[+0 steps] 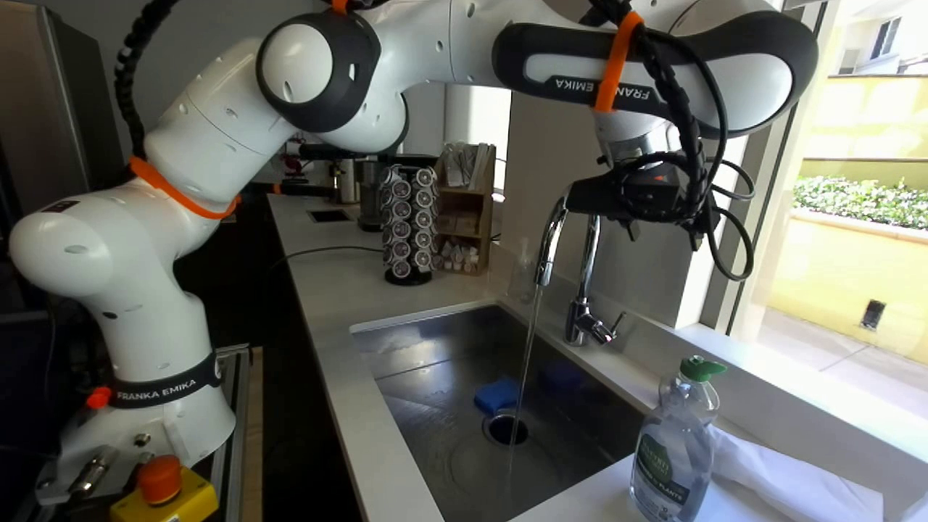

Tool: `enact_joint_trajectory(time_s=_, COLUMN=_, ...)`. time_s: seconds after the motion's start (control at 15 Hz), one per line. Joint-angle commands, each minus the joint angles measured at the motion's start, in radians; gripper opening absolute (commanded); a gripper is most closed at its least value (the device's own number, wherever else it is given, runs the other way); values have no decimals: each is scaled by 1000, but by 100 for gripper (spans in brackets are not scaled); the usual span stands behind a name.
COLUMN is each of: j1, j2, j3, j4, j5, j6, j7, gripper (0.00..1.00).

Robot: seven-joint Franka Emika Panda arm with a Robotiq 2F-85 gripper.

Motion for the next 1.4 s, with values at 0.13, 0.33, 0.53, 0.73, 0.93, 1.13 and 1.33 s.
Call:
enact_joint_trajectory(time_s=0.13, j1=-106, j2=-152, j3=173, j4=-337, j5=-102, j6=0, j7=-177, gripper=100)
enact_joint_trajectory(time_s=0.33, j1=-158, j2=-218, j3=190, j4=-483, j5=-85, j6=0, j7=-291, gripper=100)
enact_joint_trajectory(time_s=0.53, j1=-169, j2=-302, j3=144, j4=-627, j5=-79, j6=0, j7=-344, gripper=100)
enact_joint_trajectory(time_s=0.73, j1=-175, j2=-371, j3=109, j4=-731, j5=-78, j6=0, j7=-386, gripper=100)
enact_joint_trajectory(time_s=0.93, j1=-160, j2=-425, j3=66, j4=-805, j5=-77, j6=0, j7=-416, gripper=100)
enact_joint_trajectory(time_s=1.13, j1=-146, j2=-455, j3=28, j4=-846, j5=-77, j6=0, j7=-451, gripper=100)
enact_joint_trajectory(time_s=1.33, j1=-155, j2=-469, j3=27, j4=-872, j5=-77, j6=0, j7=-486, gripper=100)
